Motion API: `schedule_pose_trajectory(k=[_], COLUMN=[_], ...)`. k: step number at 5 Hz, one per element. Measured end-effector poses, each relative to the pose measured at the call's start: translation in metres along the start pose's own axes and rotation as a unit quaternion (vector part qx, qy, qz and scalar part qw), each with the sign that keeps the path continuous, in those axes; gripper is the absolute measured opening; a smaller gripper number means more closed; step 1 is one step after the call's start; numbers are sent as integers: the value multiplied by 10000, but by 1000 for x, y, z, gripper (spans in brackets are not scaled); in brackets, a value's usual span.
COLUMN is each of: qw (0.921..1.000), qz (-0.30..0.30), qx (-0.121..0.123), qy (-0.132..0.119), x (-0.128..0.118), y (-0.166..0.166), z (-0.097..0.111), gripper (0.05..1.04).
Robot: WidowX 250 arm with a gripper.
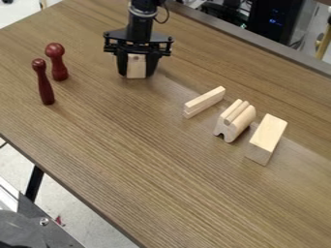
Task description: Place the cube with a slot on top of the rectangular block
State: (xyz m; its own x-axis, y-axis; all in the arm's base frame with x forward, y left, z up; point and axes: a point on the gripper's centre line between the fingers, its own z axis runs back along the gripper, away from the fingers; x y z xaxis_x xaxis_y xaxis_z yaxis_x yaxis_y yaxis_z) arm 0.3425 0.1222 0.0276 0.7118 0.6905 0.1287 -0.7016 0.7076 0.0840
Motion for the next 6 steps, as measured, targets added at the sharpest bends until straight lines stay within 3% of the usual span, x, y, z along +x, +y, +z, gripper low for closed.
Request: schedule_pose_trajectory(k=[1, 2, 3, 4, 5, 6], qw=[9997, 9966, 9857, 9689, 9597, 9637], qz=[-43, -504, -1475, -2308, -2633, -2554], qx=[-237, -601, -691, -633, -580, -459], qy=[3, -266, -425, -627, -797, -625], x=[-5, -22, -53, -88, -115, -133], y=[-6, -21, -48, -73, -97, -115], z=[11, 48, 75, 88, 96, 93], gripper=[611, 611, 611, 611, 611, 611])
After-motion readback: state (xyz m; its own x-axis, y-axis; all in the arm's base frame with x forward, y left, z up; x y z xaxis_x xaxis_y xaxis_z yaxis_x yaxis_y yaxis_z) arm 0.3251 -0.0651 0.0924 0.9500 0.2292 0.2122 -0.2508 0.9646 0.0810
